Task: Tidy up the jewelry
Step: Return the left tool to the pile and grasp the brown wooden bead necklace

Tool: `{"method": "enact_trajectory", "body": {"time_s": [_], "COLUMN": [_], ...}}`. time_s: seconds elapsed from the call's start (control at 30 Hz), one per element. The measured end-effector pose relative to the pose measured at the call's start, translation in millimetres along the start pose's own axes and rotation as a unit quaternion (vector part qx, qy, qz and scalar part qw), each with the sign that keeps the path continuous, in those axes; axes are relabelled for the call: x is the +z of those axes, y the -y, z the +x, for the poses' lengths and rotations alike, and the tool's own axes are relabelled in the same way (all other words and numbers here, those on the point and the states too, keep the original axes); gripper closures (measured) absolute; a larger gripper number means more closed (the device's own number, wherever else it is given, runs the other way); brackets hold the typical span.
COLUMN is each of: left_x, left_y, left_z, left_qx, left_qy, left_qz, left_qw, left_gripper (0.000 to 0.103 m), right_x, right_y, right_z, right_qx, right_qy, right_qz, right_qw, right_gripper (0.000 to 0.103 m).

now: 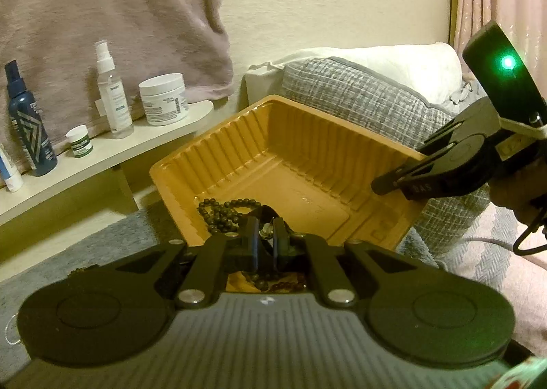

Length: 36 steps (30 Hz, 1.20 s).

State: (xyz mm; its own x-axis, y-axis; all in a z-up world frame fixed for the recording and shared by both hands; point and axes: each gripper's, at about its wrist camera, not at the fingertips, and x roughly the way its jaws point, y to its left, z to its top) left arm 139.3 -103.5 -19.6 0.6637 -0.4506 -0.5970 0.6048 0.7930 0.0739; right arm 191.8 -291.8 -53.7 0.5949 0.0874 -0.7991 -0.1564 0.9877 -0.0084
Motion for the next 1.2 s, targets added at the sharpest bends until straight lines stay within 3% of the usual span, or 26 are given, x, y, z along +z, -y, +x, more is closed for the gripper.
{"method": "enact_trajectory", "body": {"time_s": [0.07,0.13,0.47,0.67,0.97,1.07,1.2], "left_x": [0.1,-0.8,-17.7,-42.9,-75.4,-83.3,-89.5], "left_y": [2.6,4.6,-14.5,-45.1,-101.5,-117.4,-130.2], "left_z": [2.8,4.6,-13.9,-30.0,-41.1,-39.0,-29.7], "left_qx": [-0.002,0.001,0.032,0.088,0.189,0.213,0.230], "left_qy": [-0.003,-0.006,-0.007,-0.021,-0.053,-0.065,-0.091], "left_qz": [0.006,0.010,-0.009,-0.039,-0.070,-0.058,-0.007], "left_qw": [1.0000,0.9999,0.9994,0.9951,0.9781,0.9731,0.9689], "left_gripper": [0.095,0.084,0.084,0.084,0.083,0.083,0.083], "right_x": [0.0,0.0,-0.3,0.0,-0.3,-0.1,0.2], "right_y": [-0.1,0.0,-0.2,-0.2,-0.1,-0.3,-0.6], "right_z": [-0.1,-0.1,0.0,-0.4,0.3,0.6,0.8], "right_qx": [0.000,0.000,0.000,0.000,-0.001,-0.001,-0.001], "right_qy": [0.000,0.000,0.000,-0.001,-0.001,-0.001,-0.002], "right_qz": [0.000,0.000,0.001,0.000,-0.001,-0.003,-0.003], "right_qw": [1.000,1.000,1.000,1.000,1.000,1.000,1.000], "right_gripper": [0.099,0.099,0.099,0.099,0.099,0.099,0.099]}}
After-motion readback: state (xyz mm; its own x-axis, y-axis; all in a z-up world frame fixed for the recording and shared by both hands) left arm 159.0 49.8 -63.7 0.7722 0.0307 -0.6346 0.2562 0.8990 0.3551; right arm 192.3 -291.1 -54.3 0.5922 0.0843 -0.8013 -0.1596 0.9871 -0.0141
